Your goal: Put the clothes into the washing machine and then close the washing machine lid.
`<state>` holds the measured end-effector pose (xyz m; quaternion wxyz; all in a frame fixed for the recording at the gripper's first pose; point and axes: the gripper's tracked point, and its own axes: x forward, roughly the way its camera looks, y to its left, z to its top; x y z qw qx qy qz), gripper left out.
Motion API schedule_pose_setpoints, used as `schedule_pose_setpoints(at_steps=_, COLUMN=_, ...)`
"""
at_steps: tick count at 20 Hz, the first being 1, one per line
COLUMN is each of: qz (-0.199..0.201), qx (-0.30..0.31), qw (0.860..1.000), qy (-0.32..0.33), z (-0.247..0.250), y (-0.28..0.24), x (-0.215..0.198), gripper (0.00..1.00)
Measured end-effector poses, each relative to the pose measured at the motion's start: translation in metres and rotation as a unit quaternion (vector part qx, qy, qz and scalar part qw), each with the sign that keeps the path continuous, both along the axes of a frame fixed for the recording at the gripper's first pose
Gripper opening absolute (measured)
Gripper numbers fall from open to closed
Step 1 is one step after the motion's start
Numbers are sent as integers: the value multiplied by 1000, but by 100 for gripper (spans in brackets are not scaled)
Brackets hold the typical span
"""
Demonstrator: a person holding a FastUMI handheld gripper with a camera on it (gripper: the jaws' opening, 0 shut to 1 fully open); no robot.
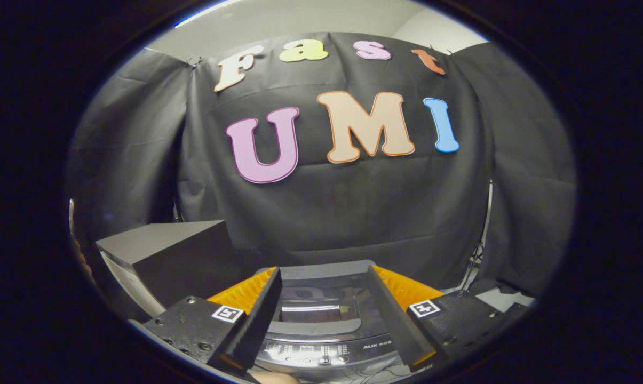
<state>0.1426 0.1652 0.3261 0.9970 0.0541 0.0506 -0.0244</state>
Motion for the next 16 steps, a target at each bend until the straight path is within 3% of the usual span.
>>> schedule_pose_setpoints(at_steps=11, qz=9, qx=12, qw=998, qy=-54, z=-1, y=-19, x=-47, gripper=97)
schedule_pose_setpoints(at_steps=16, qz=12, qx=-26, qw=995, qy=-99, z=5, y=-22, x=-59, gripper=97)
